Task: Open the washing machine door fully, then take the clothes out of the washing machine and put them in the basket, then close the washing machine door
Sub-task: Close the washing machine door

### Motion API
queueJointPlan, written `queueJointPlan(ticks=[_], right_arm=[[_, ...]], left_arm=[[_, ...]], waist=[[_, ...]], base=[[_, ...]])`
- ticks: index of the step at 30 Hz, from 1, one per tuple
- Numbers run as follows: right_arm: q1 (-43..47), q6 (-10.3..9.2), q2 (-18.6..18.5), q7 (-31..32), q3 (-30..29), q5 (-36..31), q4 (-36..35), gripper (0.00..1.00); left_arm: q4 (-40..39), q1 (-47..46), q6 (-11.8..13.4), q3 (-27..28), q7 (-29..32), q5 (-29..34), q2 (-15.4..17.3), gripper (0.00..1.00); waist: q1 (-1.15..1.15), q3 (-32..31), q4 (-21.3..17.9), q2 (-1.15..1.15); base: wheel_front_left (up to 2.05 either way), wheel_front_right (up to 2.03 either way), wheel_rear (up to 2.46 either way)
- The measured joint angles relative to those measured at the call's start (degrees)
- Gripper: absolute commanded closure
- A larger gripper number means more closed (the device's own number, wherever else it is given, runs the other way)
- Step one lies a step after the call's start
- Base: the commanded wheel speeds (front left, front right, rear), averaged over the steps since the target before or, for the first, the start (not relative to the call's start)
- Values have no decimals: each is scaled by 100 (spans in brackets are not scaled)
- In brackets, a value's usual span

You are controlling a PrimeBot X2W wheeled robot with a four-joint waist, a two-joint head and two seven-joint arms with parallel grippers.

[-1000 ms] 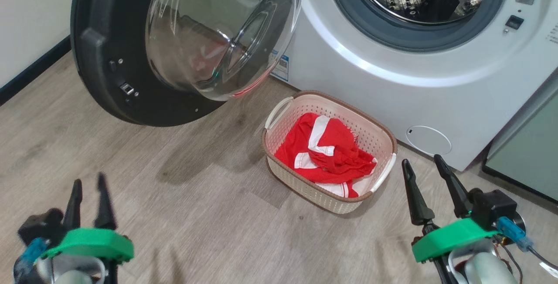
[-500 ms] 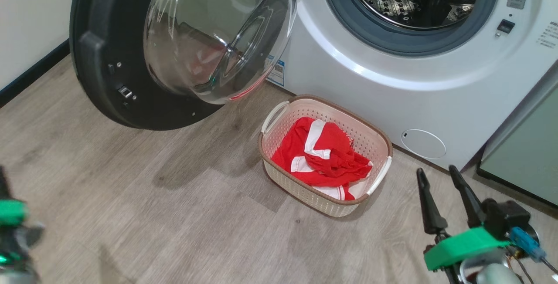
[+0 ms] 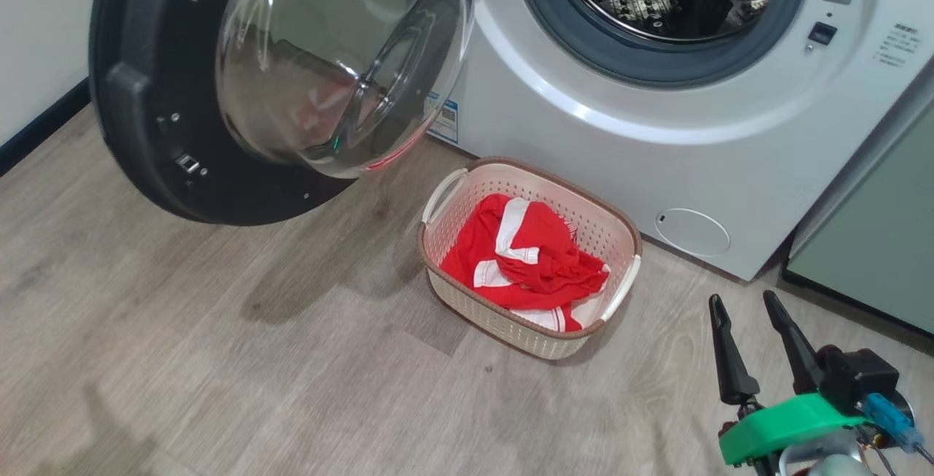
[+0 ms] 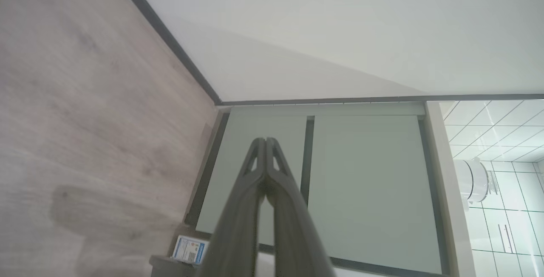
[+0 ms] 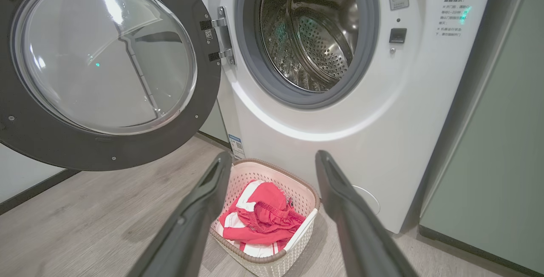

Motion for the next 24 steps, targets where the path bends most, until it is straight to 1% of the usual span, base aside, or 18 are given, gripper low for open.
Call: queueJointPlan(ticks=[2, 5, 7, 8, 9, 13, 14, 16, 24], right_arm=[[1, 0, -4, 0, 20, 0, 2, 0], [-3, 0, -55, 0, 48, 0, 5, 0], [-18, 0, -104, 0, 81, 0, 5, 0], [-44, 0, -138, 0, 104, 0, 5, 0], [-57, 0, -152, 0, 118, 0, 4, 0], [-93, 0, -204, 0, 207, 0, 4, 0], [-98, 0, -221, 0, 213, 0, 3, 0], [-113, 0, -270, 0, 215, 0, 3, 0], [-190, 0, -401, 0, 205, 0, -5, 0]], left_arm=[[256, -231, 168, -44, 234, 0, 144, 100], [467, -519, 304, -259, 587, 34, 170, 100], [498, -695, 299, -415, 833, 101, 142, 100], [510, -815, 252, -513, 1115, 109, 143, 100], [516, -848, 241, -553, 1255, 109, 145, 100], [550, -856, 132, -648, 1660, 108, 160, 100], [550, -856, 90, -651, 1717, 108, 169, 100], [543, -856, 90, -650, 1775, 107, 187, 100], [442, -851, -8, -625, 1825, 98, 194, 100]], waist=[[0, 13, -55, 0], [0, 52, -131, 0], [0, 75, -191, 0], [0, 104, -264, 0], [0, 122, -304, 0], [0, 204, -499, 0], [0, 230, -553, 0], [0, 290, -657, 0], [0, 513, -1007, 0]], base=[[0, 0, 0], [0, 0, 0], [0, 0, 0], [0, 0, 0], [0, 0, 0], [0, 0, 0], [0, 0, 0], [0, 0, 0], [0, 0, 0]])
